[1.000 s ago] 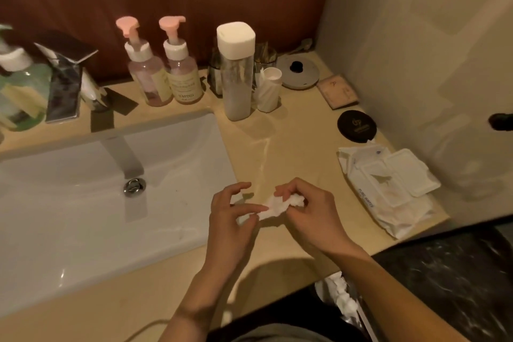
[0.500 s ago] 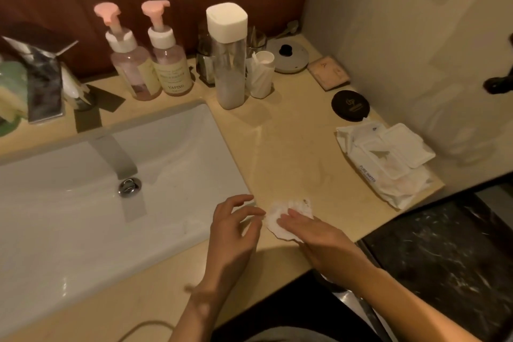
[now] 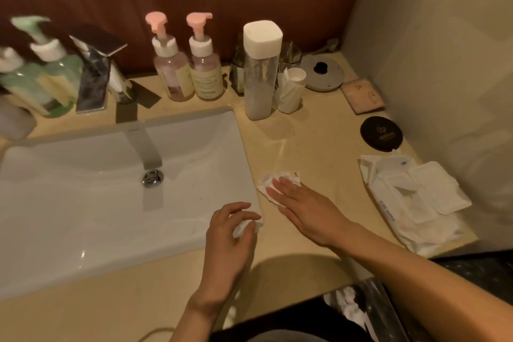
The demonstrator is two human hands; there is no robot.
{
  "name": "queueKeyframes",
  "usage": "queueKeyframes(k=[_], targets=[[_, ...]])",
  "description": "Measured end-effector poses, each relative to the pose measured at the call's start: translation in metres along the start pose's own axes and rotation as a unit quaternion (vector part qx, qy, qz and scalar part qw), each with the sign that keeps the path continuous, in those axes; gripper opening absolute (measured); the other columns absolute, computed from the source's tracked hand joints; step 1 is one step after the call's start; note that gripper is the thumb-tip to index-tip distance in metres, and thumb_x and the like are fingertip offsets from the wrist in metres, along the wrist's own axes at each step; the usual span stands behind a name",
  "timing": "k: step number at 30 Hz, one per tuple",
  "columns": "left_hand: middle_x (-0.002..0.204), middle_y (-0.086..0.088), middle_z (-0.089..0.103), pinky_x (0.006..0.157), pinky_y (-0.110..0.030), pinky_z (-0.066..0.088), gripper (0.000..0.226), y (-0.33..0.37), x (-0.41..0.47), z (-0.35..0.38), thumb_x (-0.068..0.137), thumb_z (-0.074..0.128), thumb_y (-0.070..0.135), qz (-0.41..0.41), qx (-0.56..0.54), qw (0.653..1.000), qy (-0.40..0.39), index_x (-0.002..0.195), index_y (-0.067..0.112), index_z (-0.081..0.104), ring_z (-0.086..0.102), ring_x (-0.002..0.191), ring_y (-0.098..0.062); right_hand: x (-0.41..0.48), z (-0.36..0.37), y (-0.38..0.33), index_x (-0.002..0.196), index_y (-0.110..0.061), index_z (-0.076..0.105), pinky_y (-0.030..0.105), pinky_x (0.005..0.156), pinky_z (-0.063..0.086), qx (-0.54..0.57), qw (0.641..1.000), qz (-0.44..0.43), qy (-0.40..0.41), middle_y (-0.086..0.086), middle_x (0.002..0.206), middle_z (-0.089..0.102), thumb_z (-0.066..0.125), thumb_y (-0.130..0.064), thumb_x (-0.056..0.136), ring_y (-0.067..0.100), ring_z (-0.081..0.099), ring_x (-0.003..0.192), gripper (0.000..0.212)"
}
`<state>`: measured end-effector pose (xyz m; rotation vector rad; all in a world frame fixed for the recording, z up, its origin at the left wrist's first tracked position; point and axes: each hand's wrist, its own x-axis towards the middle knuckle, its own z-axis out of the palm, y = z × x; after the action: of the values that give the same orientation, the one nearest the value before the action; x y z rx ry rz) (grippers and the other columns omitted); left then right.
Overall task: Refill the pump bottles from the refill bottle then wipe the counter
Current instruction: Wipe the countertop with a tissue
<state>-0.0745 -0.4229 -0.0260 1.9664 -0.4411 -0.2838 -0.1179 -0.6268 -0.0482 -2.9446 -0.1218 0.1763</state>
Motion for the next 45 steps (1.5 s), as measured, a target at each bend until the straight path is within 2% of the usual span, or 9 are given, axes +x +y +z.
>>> queueKeyframes(k=[5,12,17,25,28,32,38,42,45], targets=[[0.107,0.022,0.059,0.073,-0.020,0.052,0.034,0.001,-0.010,0.001,0.087,0.062,0.004,-0.035,-0.010,0.998,0.046,0.079,0.036,0.069,0.053,0.110,0.000,0.051,-0.012,0.023,0.147,-0.018,0.023,0.029,0.113,0.015,0.009,1.000,0.003,0.012,0.003,0.154,0.021,0.022,-0.030,0.102,0.020,0.016,0.143,0.046],[0.100,0.019,0.063,0.077,-0.019,0.049,0.026,-0.005,-0.013,0.012,0.086,0.061,0.004,-0.083,0.018,0.993,0.086,0.086,0.029,0.068,0.056,0.099,0.005,0.075,-0.013,0.001,0.147,-0.013,0.023,0.029,0.112,0.015,0.052,0.994,0.091,0.030,0.009,0.154,0.020,0.027,-0.014,0.102,0.021,0.013,0.143,0.045],[0.111,0.010,0.065,0.090,-0.032,0.049,0.021,-0.008,-0.008,0.019,0.088,0.060,0.014,-0.109,0.082,0.989,0.059,0.107,0.022,0.068,0.057,0.107,-0.009,0.034,0.004,0.002,0.145,-0.011,0.030,0.034,0.113,0.026,0.054,0.998,0.007,0.035,0.009,0.151,0.026,0.039,-0.006,0.099,0.023,0.021,0.141,0.047],[0.120,0.008,0.063,0.091,-0.016,0.036,0.026,-0.004,-0.002,0.020,0.092,0.057,0.020,-0.121,0.128,0.984,0.003,0.116,0.021,0.066,0.055,0.113,-0.009,0.006,-0.003,0.043,0.127,-0.015,0.057,0.031,0.095,0.044,-0.008,0.993,-0.109,0.042,0.005,0.132,0.055,0.044,-0.024,0.093,0.018,0.053,0.121,0.038],[0.119,0.011,0.062,0.088,-0.013,0.036,0.025,-0.003,-0.002,0.019,0.093,0.056,0.021,-0.119,0.123,0.985,-0.012,0.116,0.024,0.065,0.053,0.106,-0.001,0.029,-0.010,0.058,0.135,-0.011,0.048,0.037,0.102,0.040,0.022,0.995,-0.090,0.040,0.009,0.140,0.045,0.042,-0.017,0.095,0.024,0.043,0.130,0.041],[0.117,0.014,0.062,0.087,-0.014,0.039,0.023,0.001,-0.007,0.017,0.092,0.056,0.022,-0.122,0.111,0.986,-0.014,0.114,0.026,0.065,0.053,0.099,0.003,0.069,-0.031,0.073,0.146,-0.016,0.028,0.026,0.109,0.020,0.055,0.998,0.026,0.012,0.004,0.153,0.023,0.032,-0.016,0.102,0.017,0.021,0.141,0.044],[0.111,0.017,0.062,0.090,-0.020,0.045,0.020,0.002,-0.011,0.013,0.092,0.058,0.024,-0.131,0.096,0.987,0.004,0.109,0.029,0.066,0.057,0.094,0.005,0.099,-0.027,0.054,0.145,-0.011,0.025,0.034,0.110,0.023,0.061,0.989,0.137,0.008,0.011,0.154,0.021,0.029,-0.008,0.100,0.024,0.019,0.141,0.045],[0.107,0.019,0.062,0.093,-0.026,0.048,0.018,0.001,-0.008,0.014,0.091,0.059,0.021,-0.134,0.088,0.987,0.007,0.104,0.031,0.066,0.059,0.103,-0.004,0.067,-0.008,0.017,0.145,-0.007,0.026,0.032,0.113,0.017,0.057,0.996,0.035,0.065,0.014,0.153,0.022,0.032,0.001,0.098,0.026,0.017,0.142,0.048],[0.105,0.019,0.062,0.095,-0.028,0.048,0.018,0.001,-0.004,0.015,0.090,0.059,0.018,-0.131,0.083,0.988,0.001,0.101,0.031,0.066,0.057,0.103,-0.002,0.034,0.007,0.012,0.138,-0.006,0.043,0.043,0.106,0.038,0.066,0.993,-0.071,0.072,0.015,0.145,0.039,0.052,0.000,0.091,0.029,0.035,0.135,0.048]])
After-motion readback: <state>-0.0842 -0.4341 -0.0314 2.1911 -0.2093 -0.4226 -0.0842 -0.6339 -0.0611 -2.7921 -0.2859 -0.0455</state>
